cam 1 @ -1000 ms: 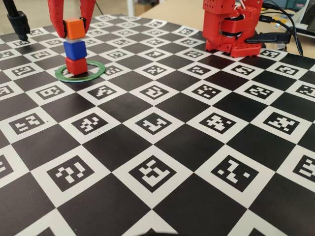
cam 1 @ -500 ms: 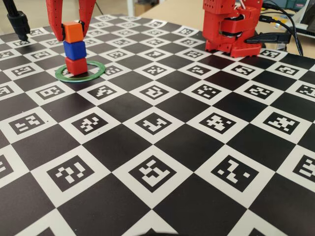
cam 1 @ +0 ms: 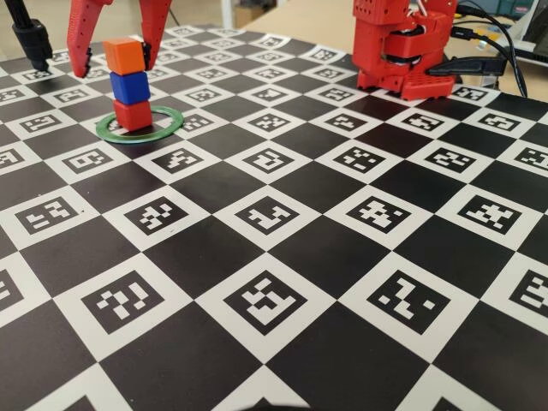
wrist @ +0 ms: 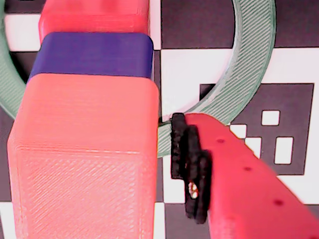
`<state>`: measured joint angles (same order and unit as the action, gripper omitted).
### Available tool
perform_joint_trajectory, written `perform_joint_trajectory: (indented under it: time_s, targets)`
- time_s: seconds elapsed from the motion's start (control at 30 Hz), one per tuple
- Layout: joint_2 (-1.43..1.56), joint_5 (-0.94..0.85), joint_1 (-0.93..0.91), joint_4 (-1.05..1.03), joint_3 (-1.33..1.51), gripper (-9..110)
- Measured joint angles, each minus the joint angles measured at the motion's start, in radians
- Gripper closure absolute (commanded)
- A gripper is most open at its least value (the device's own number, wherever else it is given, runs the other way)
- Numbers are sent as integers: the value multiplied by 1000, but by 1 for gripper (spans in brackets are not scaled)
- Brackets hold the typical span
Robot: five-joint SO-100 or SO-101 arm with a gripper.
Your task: Grab the red cube then put it in the green circle then put the blue cube on top and finally the orange cube on top
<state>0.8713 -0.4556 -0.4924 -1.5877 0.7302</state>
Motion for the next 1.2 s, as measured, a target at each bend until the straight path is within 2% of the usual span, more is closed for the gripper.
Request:
perform_joint_trajectory:
  time_s: [0.67,0.9,1.2]
  targets:
    - [8,-21,0,-37,9,51]
    - [149,-23,5,-83,49,51]
    - [373,20,43,-97,242,51]
